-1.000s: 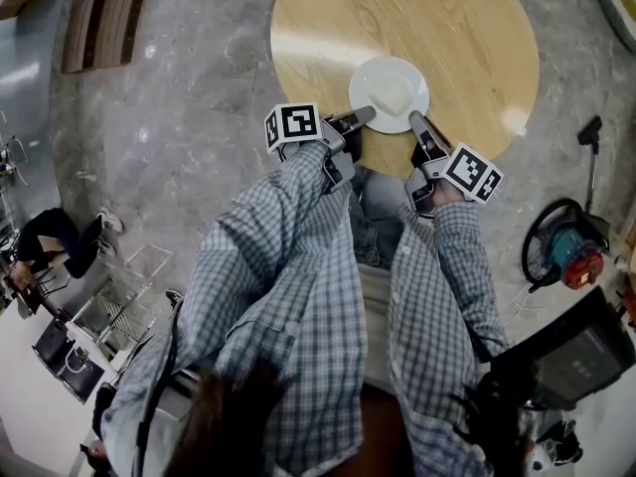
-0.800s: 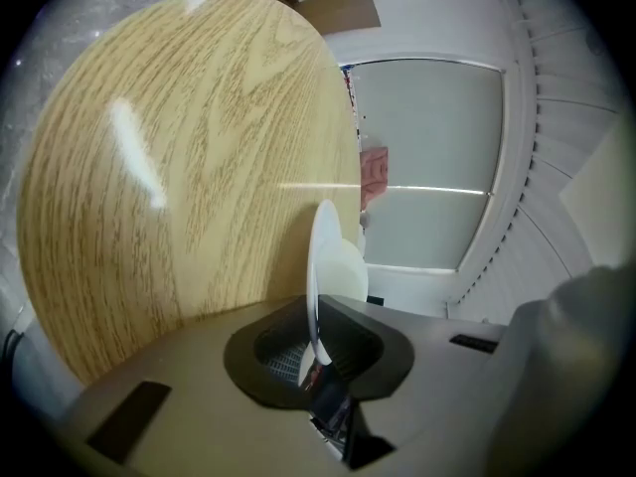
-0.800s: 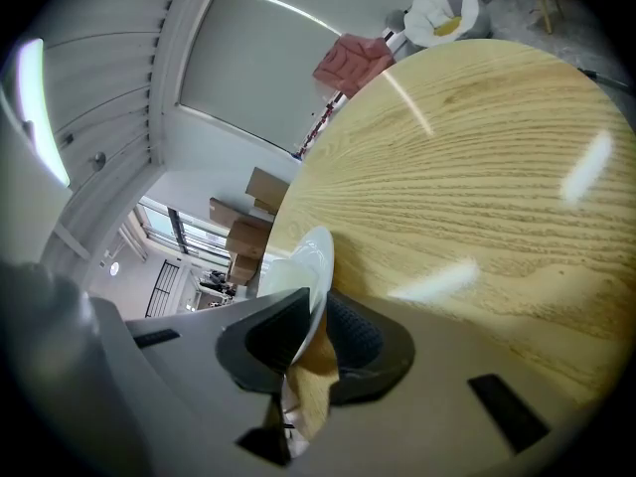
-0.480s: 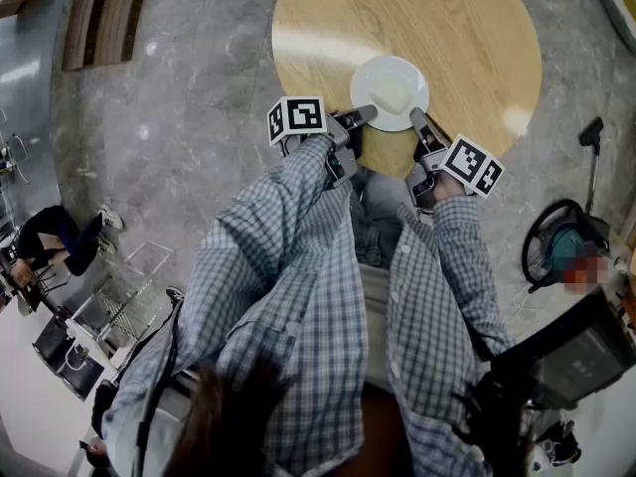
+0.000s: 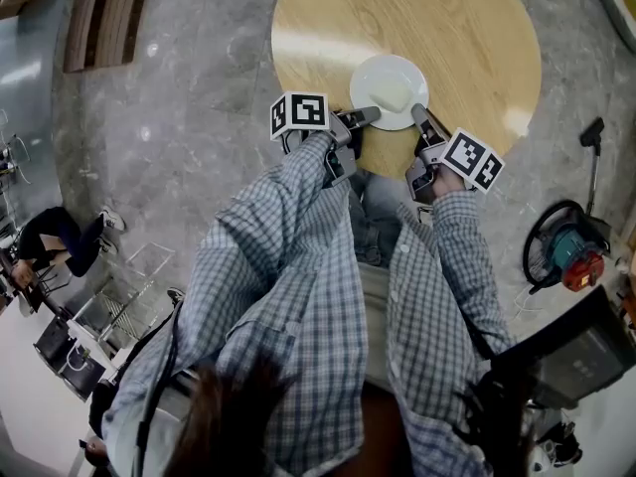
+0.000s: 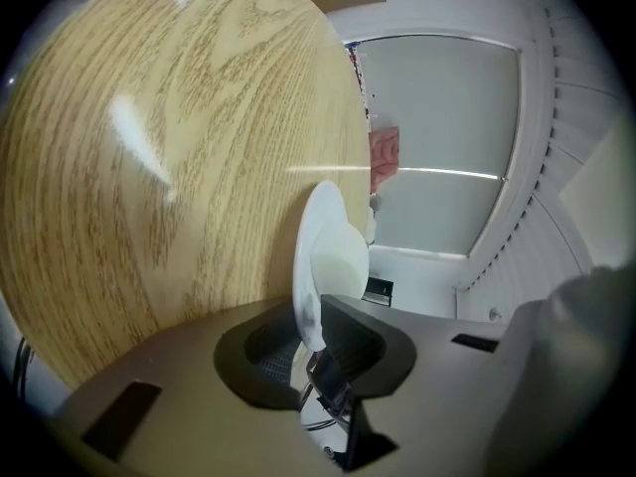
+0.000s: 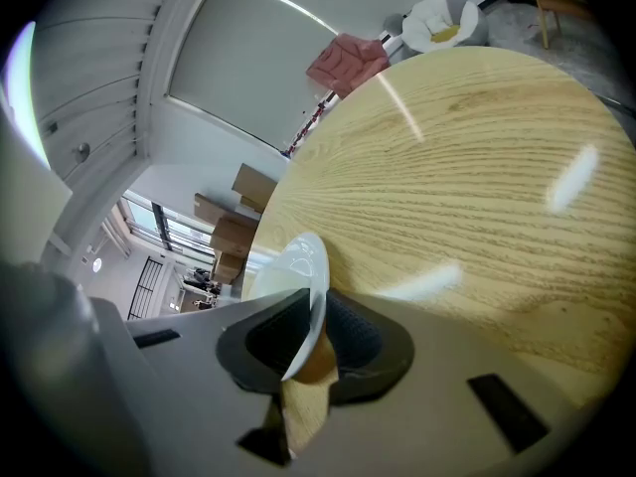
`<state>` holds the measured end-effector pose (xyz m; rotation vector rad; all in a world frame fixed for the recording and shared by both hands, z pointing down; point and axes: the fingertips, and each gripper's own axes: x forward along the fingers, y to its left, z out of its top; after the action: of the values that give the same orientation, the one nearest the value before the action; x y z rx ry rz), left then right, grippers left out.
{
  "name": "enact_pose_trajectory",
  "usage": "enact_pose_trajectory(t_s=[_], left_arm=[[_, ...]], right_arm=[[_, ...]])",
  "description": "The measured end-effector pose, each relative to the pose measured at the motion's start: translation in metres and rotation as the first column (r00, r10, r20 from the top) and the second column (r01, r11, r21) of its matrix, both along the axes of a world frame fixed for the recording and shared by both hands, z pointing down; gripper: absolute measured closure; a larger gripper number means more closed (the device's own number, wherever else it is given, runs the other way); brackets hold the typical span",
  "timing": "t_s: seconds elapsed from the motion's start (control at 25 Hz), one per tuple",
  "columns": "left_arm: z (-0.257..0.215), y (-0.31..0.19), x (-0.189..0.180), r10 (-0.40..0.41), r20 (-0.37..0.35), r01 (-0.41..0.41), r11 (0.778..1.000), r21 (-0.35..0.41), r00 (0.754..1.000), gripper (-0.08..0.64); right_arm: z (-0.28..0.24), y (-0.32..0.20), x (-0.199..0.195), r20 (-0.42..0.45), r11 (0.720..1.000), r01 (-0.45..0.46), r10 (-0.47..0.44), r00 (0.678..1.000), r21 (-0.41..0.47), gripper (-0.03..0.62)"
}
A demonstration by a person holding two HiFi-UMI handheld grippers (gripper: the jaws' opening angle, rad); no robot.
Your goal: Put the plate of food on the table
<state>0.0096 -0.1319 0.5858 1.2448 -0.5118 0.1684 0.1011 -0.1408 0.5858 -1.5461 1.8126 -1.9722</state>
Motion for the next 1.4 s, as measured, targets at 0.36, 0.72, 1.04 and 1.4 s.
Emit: enact_pose_trajectory(t_s=[0.36, 0.72, 1.04, 1.4], left_arm=[[0.003, -0.002, -0.004, -0.052, 0.022, 0.052, 0.998, -0.043, 0.998, 0.523], [0.003, -0.004, -0.004, -0.066, 0.031, 0.067, 0.997, -0.048, 0.997, 0.525], [0.004, -0.004, -0.003, -0.075, 0.023, 0.076, 0.996, -0.052, 0.997, 0.525], [0.004, -0.005, -0.004, -0.077, 0.026, 0.079, 0.996, -0.052, 0.997, 0.525]], right_arm=[[-0.001, -0.005, -0.003, -0.119, 0.993, 0.108, -0.104, 0.988, 0.036, 0.535], [-0.007, -0.01, 0.028, -0.319, 0.989, 0.123, -0.09, 0.944, 0.086, 0.506], [-0.04, 0.0, 0.006, -0.697, 0.795, 0.598, -0.37, 0.613, 0.104, 0.506], [-0.046, 0.04, -0.067, -0.924, 0.268, 0.952, -0.381, -0.036, -0.147, 0.506]])
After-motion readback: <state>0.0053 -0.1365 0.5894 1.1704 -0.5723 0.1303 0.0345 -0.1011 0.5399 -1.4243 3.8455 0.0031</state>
